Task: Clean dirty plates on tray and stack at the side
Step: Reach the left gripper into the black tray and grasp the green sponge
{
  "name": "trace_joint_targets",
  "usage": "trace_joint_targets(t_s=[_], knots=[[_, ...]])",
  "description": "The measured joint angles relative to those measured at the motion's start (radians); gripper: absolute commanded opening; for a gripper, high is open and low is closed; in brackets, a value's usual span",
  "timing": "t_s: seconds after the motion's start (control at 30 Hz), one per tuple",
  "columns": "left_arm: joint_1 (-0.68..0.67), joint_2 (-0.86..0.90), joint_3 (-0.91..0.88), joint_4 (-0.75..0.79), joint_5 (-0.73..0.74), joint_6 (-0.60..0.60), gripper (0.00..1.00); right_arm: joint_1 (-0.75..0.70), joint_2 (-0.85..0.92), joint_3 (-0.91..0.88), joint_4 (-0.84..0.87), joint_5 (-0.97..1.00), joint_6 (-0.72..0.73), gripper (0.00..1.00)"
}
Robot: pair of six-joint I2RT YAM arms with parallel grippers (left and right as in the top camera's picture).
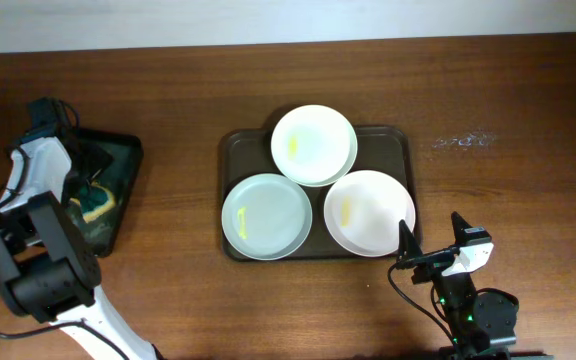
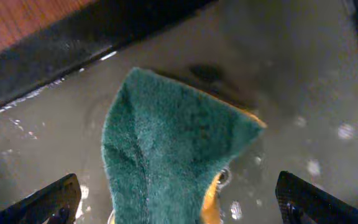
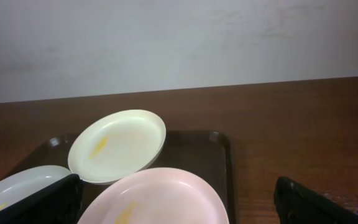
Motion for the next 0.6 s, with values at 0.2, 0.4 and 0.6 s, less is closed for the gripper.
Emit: trace_joint_targets(t_s=[0.2,0.4,0.6], knots=[[0.000,0.048,0.001,-0.039,0.010,0.002,0.02,0.000,0.000,0.000,0.000,0.000,-0.001,0.99],[0.000,0.049,0.001,-0.081,0.023,0.006,0.00,0.000,0.000,0.000,0.000,0.000,0.000,0.98],[-0.044,-0.225,-0.008,-0.145,0.068,0.006,0.00,0.000,0.000,0.000,0.000,0.000,0.000,0.98]])
